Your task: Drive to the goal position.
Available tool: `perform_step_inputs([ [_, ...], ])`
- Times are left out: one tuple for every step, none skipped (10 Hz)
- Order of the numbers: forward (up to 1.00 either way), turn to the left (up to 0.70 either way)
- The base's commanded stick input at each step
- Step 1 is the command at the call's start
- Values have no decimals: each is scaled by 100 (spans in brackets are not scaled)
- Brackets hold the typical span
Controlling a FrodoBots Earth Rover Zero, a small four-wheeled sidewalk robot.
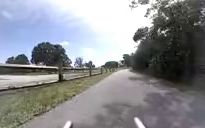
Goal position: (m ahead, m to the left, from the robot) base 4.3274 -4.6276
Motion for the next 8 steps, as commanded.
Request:
perform_step_inputs([
  [50,0],
  [50,0],
  [50,0],
  [50,0],
  [50,0],
  [50,0],
  [50,0],
  [50,0],
])
